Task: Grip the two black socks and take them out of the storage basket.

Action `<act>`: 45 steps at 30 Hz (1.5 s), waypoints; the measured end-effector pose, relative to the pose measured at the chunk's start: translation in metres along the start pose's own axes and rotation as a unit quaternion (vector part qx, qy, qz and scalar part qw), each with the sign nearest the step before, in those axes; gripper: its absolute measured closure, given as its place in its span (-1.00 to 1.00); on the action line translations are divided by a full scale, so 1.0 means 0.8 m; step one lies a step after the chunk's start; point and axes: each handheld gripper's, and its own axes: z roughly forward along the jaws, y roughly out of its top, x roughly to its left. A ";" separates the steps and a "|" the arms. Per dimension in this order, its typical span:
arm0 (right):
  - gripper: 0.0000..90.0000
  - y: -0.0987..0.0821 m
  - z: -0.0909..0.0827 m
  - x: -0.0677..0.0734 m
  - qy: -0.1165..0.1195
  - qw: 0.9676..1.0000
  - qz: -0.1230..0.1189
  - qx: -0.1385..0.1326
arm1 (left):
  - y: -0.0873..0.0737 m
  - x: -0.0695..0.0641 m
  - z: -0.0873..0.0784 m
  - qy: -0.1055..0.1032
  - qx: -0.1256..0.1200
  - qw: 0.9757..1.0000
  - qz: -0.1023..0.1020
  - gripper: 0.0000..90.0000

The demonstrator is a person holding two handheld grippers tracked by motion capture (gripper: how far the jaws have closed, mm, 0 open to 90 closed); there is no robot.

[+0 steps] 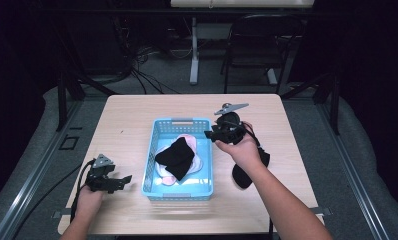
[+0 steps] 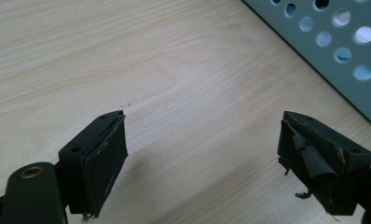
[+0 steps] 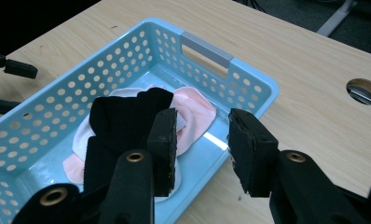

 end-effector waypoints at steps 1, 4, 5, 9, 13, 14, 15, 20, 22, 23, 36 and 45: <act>0.39 0.001 0.002 0.001 0.001 1.000 0.002 0.001 | 0.000 0.000 0.000 0.000 0.000 1.000 0.000 -0.65; 0.39 0.003 0.008 0.004 0.005 1.000 0.002 0.003 | 0.000 0.000 0.000 0.000 -0.001 1.000 0.000 -0.65; 0.39 0.003 0.010 0.005 0.005 1.000 0.003 0.005 | 0.000 0.000 0.000 0.000 -0.001 1.000 0.001 -0.65; 0.39 0.004 0.021 0.010 0.009 1.000 0.000 0.012 | 0.000 0.000 0.000 0.000 -0.001 1.000 0.000 -0.65; 0.40 0.005 0.035 0.016 0.013 1.000 -0.004 0.022 | 0.000 0.000 0.000 -0.001 -0.001 1.000 0.000 -0.65; 0.40 0.006 0.039 0.018 0.014 1.000 -0.003 0.024 | 0.000 0.000 0.000 -0.001 -0.001 1.000 0.000 -0.65; 0.40 0.006 0.043 0.019 0.014 1.000 -0.004 0.026 | 0.000 0.000 0.000 0.000 -0.001 1.000 0.000 -0.65; 0.40 0.007 0.065 0.026 0.021 0.999 -0.002 0.039 | 0.000 0.000 0.000 -0.001 -0.001 1.000 0.001 -0.65; 0.40 0.008 0.074 0.028 0.025 0.998 -0.002 0.050 | 0.001 0.000 0.000 -0.001 -0.001 1.000 0.001 -0.65; 0.40 0.008 0.080 0.030 0.026 0.998 0.000 0.053 | 0.001 0.000 0.000 -0.001 -0.001 1.000 0.001 -0.65; 0.38 0.010 0.124 0.043 0.033 0.996 0.005 0.082 | 0.001 0.000 -0.001 -0.003 -0.004 1.000 0.000 -0.65; 0.39 0.005 0.136 0.042 0.032 0.994 0.011 0.105 | 0.001 0.000 -0.001 -0.003 -0.005 1.000 0.000 -0.65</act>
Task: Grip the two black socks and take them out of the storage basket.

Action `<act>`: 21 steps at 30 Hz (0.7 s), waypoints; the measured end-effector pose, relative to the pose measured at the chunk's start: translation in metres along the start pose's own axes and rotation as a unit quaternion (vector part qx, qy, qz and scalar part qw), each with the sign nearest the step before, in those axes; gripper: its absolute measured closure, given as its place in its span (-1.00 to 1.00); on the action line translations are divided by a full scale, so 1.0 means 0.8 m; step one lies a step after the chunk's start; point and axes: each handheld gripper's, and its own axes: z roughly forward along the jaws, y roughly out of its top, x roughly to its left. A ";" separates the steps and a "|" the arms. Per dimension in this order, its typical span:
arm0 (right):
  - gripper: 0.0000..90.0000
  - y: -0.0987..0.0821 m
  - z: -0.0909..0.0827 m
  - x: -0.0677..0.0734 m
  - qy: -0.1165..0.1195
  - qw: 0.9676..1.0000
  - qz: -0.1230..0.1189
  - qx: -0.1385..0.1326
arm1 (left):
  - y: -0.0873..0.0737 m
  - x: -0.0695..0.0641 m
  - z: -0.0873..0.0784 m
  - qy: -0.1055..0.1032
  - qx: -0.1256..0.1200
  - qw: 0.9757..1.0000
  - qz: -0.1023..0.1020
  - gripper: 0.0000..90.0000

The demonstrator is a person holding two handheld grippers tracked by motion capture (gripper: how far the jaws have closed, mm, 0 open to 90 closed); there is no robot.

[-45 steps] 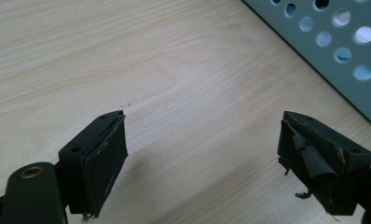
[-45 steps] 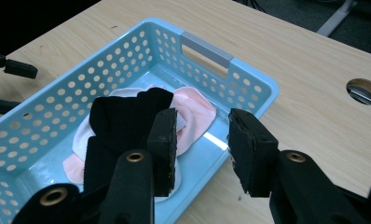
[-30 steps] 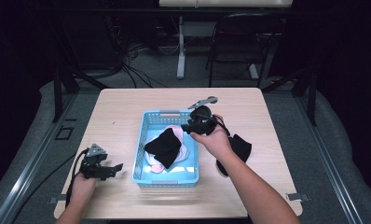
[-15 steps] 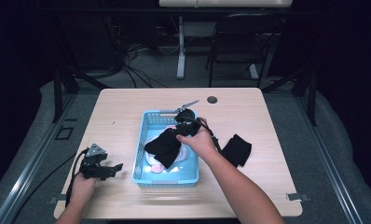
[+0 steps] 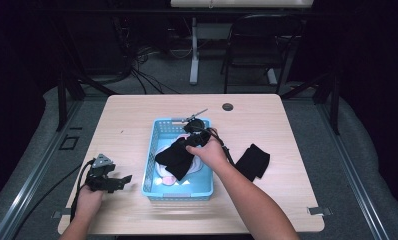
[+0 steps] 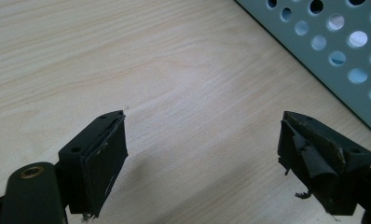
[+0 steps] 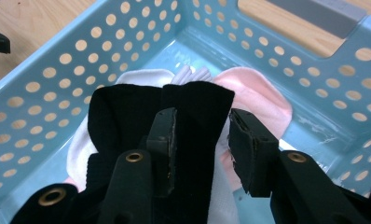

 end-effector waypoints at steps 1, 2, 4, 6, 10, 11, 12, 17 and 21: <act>0.40 0.000 0.000 0.000 0.002 1.000 -0.001 0.005 | 0.000 0.000 0.000 0.000 0.000 1.000 0.000 -0.65; 0.43 0.000 0.001 0.001 0.002 1.000 -0.001 0.005 | 0.000 0.000 0.000 0.000 0.000 1.000 0.000 -0.65; 0.56 -0.001 0.001 0.002 0.002 1.000 -0.004 0.013 | 0.000 0.000 0.000 0.000 0.000 1.000 0.000 -0.65; 0.71 -0.001 0.001 0.003 0.002 1.000 -0.009 0.019 | 0.000 0.000 0.000 0.000 0.000 1.000 0.001 -0.65; 0.91 -0.001 -0.002 0.004 0.001 1.000 -0.014 0.017 | 0.000 0.000 0.000 0.000 0.001 1.000 0.001 -0.65; 0.93 -0.001 -0.003 0.004 0.003 1.000 -0.013 0.015 | 0.000 0.000 0.000 0.000 0.001 1.000 -0.001 -0.65; 0.93 -0.001 -0.004 0.004 0.006 1.000 -0.011 0.015 | 0.000 0.000 0.000 -0.001 0.001 1.000 0.000 -0.65; 0.95 -0.001 -0.008 0.007 0.013 1.000 -0.011 0.004 | 0.000 0.000 0.000 0.000 0.001 1.000 0.000 -0.65; 0.96 0.000 -0.014 0.010 0.021 1.000 -0.018 -0.003 | 0.000 0.000 0.000 0.000 0.001 1.000 0.001 -0.65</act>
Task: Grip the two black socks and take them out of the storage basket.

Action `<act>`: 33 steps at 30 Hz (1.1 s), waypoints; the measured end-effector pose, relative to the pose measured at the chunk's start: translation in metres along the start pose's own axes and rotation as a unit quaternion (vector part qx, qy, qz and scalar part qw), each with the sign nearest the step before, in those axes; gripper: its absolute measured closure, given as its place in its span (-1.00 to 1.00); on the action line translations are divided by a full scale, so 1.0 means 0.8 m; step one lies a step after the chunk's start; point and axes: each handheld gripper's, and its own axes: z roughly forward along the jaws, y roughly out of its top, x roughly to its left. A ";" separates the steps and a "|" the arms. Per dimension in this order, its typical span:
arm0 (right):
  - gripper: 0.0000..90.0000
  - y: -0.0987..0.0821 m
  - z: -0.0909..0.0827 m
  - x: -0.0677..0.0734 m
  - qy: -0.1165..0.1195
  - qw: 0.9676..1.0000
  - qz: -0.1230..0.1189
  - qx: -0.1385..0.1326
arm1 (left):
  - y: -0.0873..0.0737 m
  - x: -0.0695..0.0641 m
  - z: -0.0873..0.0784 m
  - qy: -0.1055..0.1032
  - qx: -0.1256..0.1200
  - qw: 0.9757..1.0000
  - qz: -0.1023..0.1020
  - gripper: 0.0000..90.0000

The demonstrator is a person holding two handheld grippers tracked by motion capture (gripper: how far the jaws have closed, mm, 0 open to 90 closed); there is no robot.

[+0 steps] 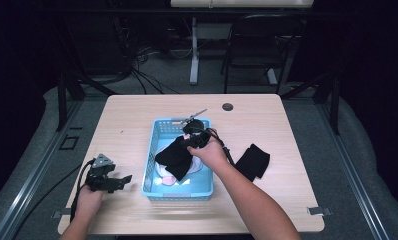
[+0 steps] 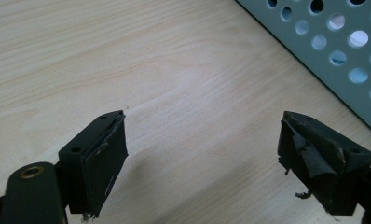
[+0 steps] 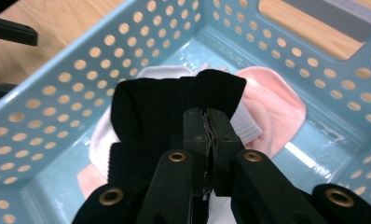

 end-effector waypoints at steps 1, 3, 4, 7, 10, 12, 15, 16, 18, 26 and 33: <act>0.96 0.000 -0.001 0.001 0.003 1.000 0.004 -0.008 | 0.000 0.000 0.000 0.000 0.000 1.000 0.000 -0.65; 0.96 0.001 -0.004 0.003 0.009 1.000 0.002 -0.010 | 0.000 0.000 0.000 0.000 0.000 1.000 0.000 -0.65; 0.96 0.002 -0.006 0.004 0.011 1.000 0.001 -0.009 | 0.000 0.000 0.000 0.000 0.000 1.000 0.000 -0.65; 0.96 0.003 -0.011 0.007 0.017 1.000 0.001 -0.017 | 0.000 0.000 0.000 0.000 0.000 1.000 0.001 -0.65; 0.96 0.004 -0.015 0.011 0.021 0.999 0.003 -0.026 | 0.000 0.000 0.000 -0.001 0.001 1.000 0.000 -0.65; 0.97 0.005 -0.019 0.011 0.024 0.999 -0.002 -0.028 | 0.000 0.001 0.000 0.000 0.001 1.000 0.000 -0.65; 0.97 0.006 -0.025 0.013 0.027 0.999 -0.004 -0.035 | 0.000 0.000 0.000 -0.001 0.001 1.000 0.000 -0.65; 0.97 0.006 -0.028 0.014 0.028 0.999 -0.003 -0.038 | 0.000 0.000 0.000 -0.001 0.001 1.000 0.000 -0.65; 0.97 0.007 -0.035 0.015 0.028 0.999 -0.006 -0.044 | 0.000 0.001 0.000 0.000 0.001 1.000 0.000 -0.65; 0.97 0.013 -0.064 0.018 0.033 0.997 -0.013 -0.064 | 0.000 0.000 0.000 0.000 0.002 1.000 0.000 -0.65; 0.97 0.019 -0.097 0.021 0.030 0.996 -0.024 -0.086 | 0.000 0.000 0.000 0.001 0.002 1.000 0.000 -0.65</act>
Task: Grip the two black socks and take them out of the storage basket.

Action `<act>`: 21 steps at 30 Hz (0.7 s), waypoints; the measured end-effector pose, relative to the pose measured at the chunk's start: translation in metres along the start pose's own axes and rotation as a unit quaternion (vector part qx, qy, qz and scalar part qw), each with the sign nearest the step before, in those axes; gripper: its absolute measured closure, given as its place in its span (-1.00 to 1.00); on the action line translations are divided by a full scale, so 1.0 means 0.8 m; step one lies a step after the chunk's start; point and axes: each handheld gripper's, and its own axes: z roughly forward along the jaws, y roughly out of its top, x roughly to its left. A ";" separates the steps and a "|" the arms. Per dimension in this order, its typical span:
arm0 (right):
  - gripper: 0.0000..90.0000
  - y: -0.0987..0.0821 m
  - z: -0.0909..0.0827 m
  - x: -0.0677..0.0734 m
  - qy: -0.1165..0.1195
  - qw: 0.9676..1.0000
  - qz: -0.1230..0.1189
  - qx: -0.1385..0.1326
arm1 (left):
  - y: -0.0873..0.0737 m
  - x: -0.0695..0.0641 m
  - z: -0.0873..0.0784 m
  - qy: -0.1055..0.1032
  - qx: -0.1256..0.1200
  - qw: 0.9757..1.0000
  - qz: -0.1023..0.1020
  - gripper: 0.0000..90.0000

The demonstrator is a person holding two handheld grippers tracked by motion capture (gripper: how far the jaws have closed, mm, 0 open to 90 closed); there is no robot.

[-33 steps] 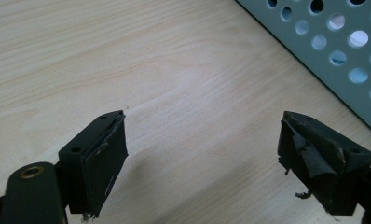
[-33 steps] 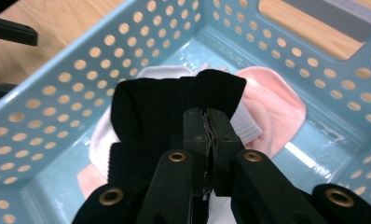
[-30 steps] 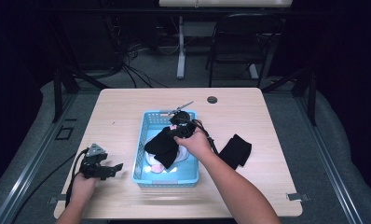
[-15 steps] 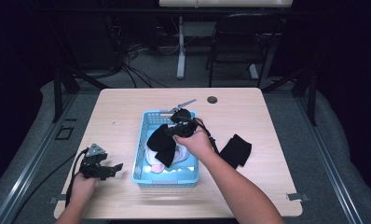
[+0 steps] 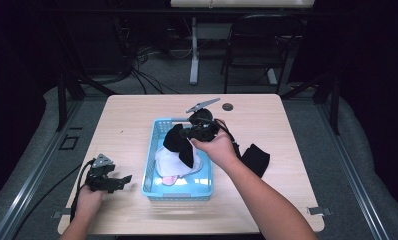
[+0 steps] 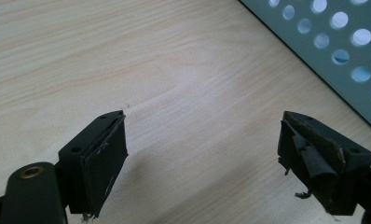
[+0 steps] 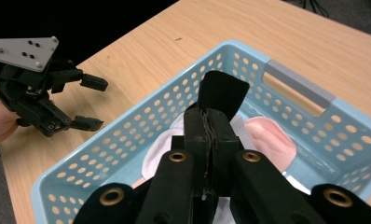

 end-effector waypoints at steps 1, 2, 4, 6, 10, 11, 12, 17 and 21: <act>0.97 0.001 -0.004 0.001 -0.001 1.000 -0.002 -0.002 | 0.000 0.000 0.000 0.000 0.000 1.000 0.000 -0.65; 0.97 0.001 -0.007 0.001 -0.002 1.000 -0.005 -0.003 | 0.000 0.000 0.000 0.000 0.000 1.000 0.000 -0.65; 0.97 0.002 -0.014 0.001 -0.003 1.000 -0.008 -0.010 | 0.000 0.000 0.000 0.000 0.000 1.000 0.000 -0.65; 0.97 0.002 -0.020 0.000 -0.005 1.000 -0.006 -0.011 | 0.000 0.000 0.000 0.000 0.001 1.000 0.000 -0.65; 0.97 0.000 -0.031 -0.004 -0.007 1.000 -0.006 -0.019 | 0.000 0.000 0.000 0.000 0.000 1.000 0.001 -0.65; 0.97 -0.001 -0.034 -0.005 -0.008 1.000 -0.007 -0.022 | 0.000 0.000 0.000 0.000 0.000 1.000 0.001 -0.65; 0.97 -0.001 -0.038 -0.006 -0.009 1.000 -0.006 -0.024 | 0.000 0.000 0.001 0.000 0.000 1.000 0.000 -0.65; 0.97 -0.008 -0.055 -0.014 -0.016 0.999 -0.001 -0.037 | 0.000 0.000 0.001 0.001 0.001 1.000 0.001 -0.65; 0.97 -0.015 -0.074 -0.021 -0.022 0.999 0.003 -0.046 | 0.000 -0.001 0.000 0.000 0.001 1.000 0.001 -0.65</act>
